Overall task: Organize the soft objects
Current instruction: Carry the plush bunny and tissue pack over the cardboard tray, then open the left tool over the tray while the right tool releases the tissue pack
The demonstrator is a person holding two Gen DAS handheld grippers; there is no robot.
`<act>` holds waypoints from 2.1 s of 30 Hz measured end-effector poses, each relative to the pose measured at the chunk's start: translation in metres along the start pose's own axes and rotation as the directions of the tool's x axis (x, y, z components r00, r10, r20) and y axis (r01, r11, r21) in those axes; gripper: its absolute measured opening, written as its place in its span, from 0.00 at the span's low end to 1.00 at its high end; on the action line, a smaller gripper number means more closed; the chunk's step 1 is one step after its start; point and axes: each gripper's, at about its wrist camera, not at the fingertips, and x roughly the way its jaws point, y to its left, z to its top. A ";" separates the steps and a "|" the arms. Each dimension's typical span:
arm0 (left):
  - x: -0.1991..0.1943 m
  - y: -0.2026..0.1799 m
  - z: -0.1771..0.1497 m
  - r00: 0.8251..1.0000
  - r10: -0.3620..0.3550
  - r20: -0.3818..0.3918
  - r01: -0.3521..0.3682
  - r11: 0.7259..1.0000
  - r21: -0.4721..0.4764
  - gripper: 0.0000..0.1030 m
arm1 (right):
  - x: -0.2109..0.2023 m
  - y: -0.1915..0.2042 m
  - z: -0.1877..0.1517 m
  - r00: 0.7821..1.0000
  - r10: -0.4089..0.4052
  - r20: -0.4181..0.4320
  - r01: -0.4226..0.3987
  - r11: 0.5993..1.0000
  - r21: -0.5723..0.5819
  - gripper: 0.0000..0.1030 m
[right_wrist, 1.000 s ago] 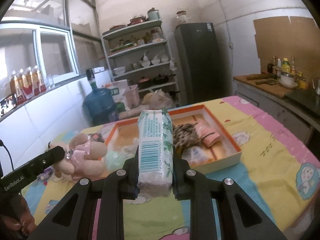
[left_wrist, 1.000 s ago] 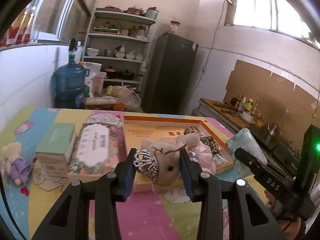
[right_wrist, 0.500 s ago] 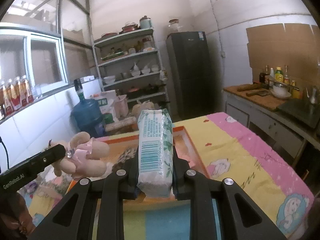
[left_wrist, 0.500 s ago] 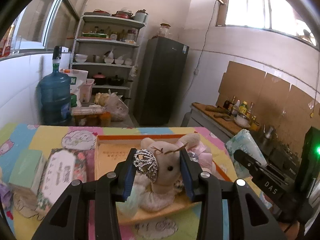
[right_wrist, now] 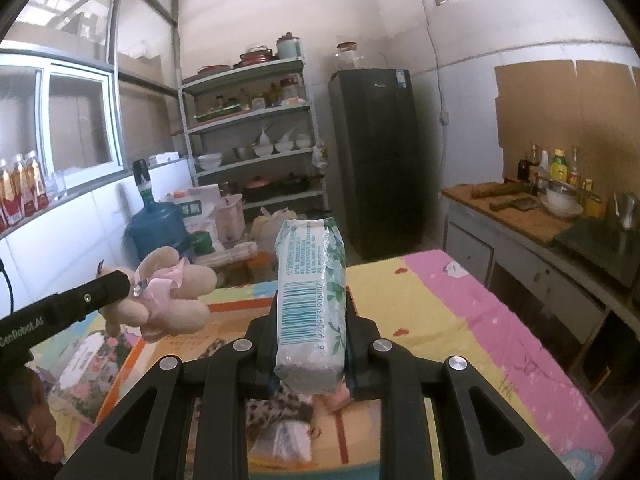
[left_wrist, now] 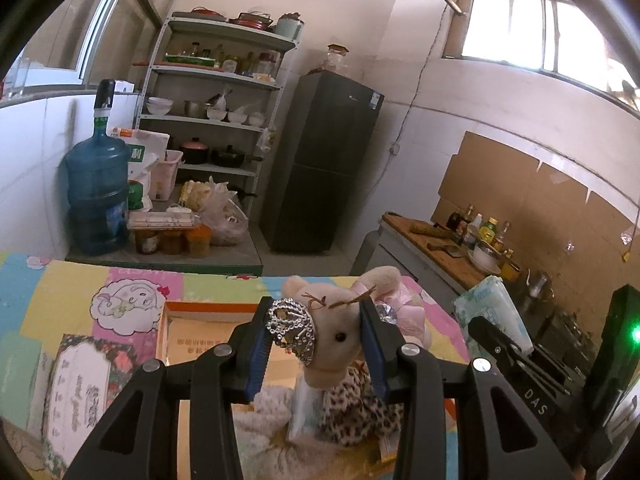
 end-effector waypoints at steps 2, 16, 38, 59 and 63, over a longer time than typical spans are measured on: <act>0.009 0.001 0.002 1.000 0.006 -0.008 -0.006 1.000 -0.008 0.41 | 0.010 0.000 0.002 1.000 0.007 -0.014 -0.007 1.000 -0.007 0.23; 0.075 0.029 -0.010 0.986 0.074 -0.150 -0.093 0.988 -0.120 0.41 | 0.096 0.011 -0.006 0.973 0.108 -0.202 -0.117 0.992 -0.035 0.23; 0.121 0.057 -0.039 0.938 0.070 -0.339 -0.158 0.958 -0.238 0.43 | 0.138 0.005 -0.030 0.929 0.123 -0.348 -0.131 0.991 0.001 0.25; 0.102 0.053 -0.035 0.959 0.016 -0.284 -0.106 0.947 -0.302 0.85 | 0.113 0.001 -0.021 0.948 0.139 -0.285 -0.127 0.990 0.062 0.66; 0.094 0.049 -0.032 0.966 0.006 -0.259 -0.087 0.949 -0.302 0.85 | 0.099 -0.003 -0.017 0.958 0.139 -0.251 -0.123 0.989 0.078 0.67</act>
